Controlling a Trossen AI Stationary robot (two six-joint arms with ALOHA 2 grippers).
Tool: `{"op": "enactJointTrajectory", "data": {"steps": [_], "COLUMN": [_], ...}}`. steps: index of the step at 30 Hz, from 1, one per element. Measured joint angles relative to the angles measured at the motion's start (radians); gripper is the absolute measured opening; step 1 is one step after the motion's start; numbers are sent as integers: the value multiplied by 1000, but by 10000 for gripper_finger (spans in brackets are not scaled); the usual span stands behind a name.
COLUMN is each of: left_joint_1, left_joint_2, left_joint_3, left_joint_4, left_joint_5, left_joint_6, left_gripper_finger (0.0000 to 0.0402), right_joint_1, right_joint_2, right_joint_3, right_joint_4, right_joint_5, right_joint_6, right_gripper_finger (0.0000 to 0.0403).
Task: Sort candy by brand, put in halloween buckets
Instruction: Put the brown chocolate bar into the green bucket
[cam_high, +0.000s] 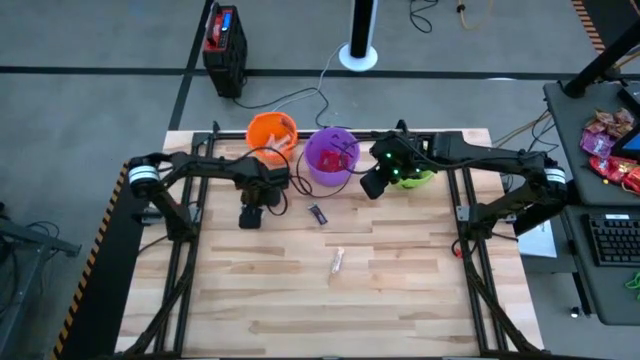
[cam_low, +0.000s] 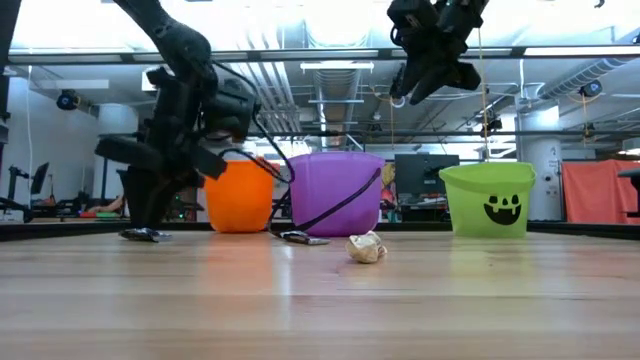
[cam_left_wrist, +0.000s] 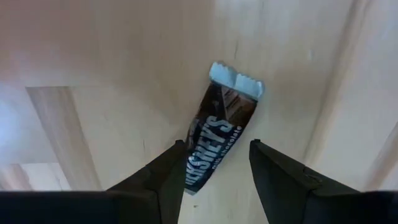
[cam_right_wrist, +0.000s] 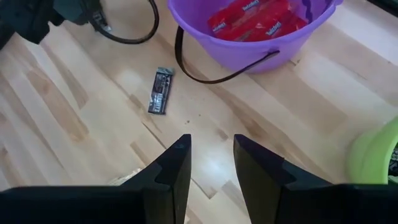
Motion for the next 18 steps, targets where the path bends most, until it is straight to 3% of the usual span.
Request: {"op": "enactJointTrajectory", "data": {"steps": [11,18], "left_joint_1": [-2,-2], "left_joint_2": [72,80], "left_joint_3": [-29,-35], "left_joint_4": [54,51], "left_joint_5": [5,32], "left_joint_6": [-10,-30], "left_gripper_finger": [142,21], "right_joint_1": [0,0], "right_joint_2": [0,0], "right_joint_3": [-3,-4], "right_joint_4": [0,0], "right_joint_5": [0,2], "right_joint_6": [-6,-12], "right_gripper_finger": [118,118]}}
